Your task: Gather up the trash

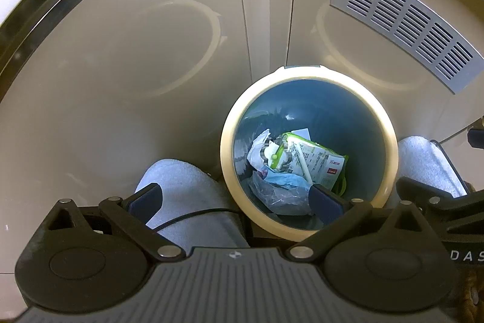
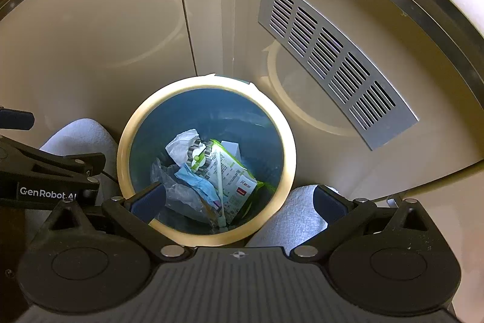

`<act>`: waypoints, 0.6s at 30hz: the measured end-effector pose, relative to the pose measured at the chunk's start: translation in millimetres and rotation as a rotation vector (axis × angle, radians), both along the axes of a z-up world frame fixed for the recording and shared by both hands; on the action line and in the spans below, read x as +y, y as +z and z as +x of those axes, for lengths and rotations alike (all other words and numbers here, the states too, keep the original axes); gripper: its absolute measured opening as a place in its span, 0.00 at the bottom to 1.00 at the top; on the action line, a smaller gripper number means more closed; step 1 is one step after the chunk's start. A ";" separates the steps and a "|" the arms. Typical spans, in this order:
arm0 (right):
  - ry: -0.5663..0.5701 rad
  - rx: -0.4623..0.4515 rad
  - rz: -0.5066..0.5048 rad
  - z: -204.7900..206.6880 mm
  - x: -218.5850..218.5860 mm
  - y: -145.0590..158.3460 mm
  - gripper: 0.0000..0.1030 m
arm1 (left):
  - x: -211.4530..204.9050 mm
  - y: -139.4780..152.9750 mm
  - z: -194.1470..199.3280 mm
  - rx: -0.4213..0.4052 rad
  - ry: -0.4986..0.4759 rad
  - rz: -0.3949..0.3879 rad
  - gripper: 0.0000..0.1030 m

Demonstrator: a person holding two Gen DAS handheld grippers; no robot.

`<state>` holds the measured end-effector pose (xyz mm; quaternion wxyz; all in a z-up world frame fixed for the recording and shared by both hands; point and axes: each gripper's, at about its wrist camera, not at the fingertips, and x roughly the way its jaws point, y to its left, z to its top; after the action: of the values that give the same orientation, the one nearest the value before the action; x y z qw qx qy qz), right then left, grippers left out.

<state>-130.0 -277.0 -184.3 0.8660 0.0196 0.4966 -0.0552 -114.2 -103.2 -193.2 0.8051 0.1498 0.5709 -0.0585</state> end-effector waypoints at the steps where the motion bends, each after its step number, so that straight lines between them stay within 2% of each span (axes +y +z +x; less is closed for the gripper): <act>1: 0.000 0.000 0.000 0.0 0.1 0.1 1.00 | 0.2 0.0 0.1 0.000 -0.001 0.000 1.00; 18: 0.003 -0.014 -0.002 -1.7 0.8 3.1 1.00 | -1.0 2.6 -1.3 -0.014 -0.007 0.009 1.00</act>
<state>-131.7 -276.2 -181.2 0.8696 0.0182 0.4904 -0.0544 -115.6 -104.1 -190.6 0.8083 0.1558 0.5649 -0.0575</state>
